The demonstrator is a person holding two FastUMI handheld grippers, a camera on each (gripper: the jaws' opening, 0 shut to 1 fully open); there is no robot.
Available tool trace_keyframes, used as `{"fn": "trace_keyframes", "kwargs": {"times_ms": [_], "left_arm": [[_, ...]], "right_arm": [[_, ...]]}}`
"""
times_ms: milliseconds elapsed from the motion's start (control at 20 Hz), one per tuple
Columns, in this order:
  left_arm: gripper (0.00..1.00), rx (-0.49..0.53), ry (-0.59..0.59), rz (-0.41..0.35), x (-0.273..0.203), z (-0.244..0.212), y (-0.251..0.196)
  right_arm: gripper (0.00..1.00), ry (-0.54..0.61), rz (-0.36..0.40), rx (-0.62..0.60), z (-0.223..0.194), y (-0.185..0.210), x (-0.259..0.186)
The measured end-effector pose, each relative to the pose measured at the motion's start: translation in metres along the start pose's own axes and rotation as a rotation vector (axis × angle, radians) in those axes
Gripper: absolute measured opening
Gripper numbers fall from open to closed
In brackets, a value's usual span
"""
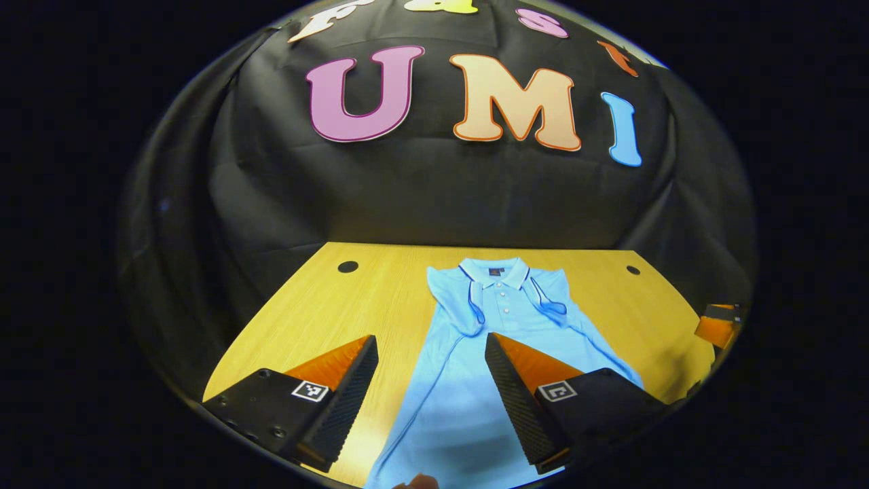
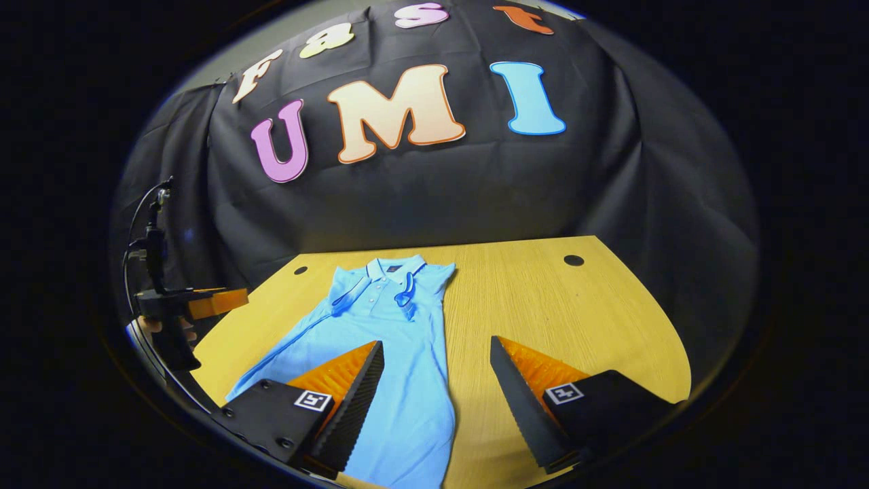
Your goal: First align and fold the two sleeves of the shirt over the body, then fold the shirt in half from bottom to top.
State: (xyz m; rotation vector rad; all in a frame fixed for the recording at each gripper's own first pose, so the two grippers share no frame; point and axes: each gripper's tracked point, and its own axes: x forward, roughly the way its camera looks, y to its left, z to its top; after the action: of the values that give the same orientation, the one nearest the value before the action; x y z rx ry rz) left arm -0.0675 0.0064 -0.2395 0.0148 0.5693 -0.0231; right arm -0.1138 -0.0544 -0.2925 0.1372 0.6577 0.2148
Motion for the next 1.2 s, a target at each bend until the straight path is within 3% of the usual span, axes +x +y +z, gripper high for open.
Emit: {"fn": "trace_keyframes", "kwargs": {"times_ms": [250,550,750,800,1200], "left_arm": [[0.96,-0.023,0.068,-0.032,-0.04,-0.06,0.017],[0.96,0.019,0.145,-0.064,-0.072,-0.118,0.02],[0.96,0.019,0.205,-0.073,-0.079,-0.157,0.02],[0.96,0.024,0.221,-0.072,-0.082,-0.166,0.02],[0.96,0.072,0.296,-0.039,-0.086,-0.22,0.035]], "right_arm": [[0.98,0.059,-0.047,-0.019,-0.055,0.017,-0.034],[0.98,0.122,-0.093,-0.049,-0.113,0.026,-0.069],[0.94,0.173,-0.144,-0.029,-0.148,0.017,-0.079],[0.98,0.188,-0.156,-0.025,-0.157,0.014,-0.082],[0.98,0.288,-0.226,-0.038,-0.212,0.002,-0.082]]}}
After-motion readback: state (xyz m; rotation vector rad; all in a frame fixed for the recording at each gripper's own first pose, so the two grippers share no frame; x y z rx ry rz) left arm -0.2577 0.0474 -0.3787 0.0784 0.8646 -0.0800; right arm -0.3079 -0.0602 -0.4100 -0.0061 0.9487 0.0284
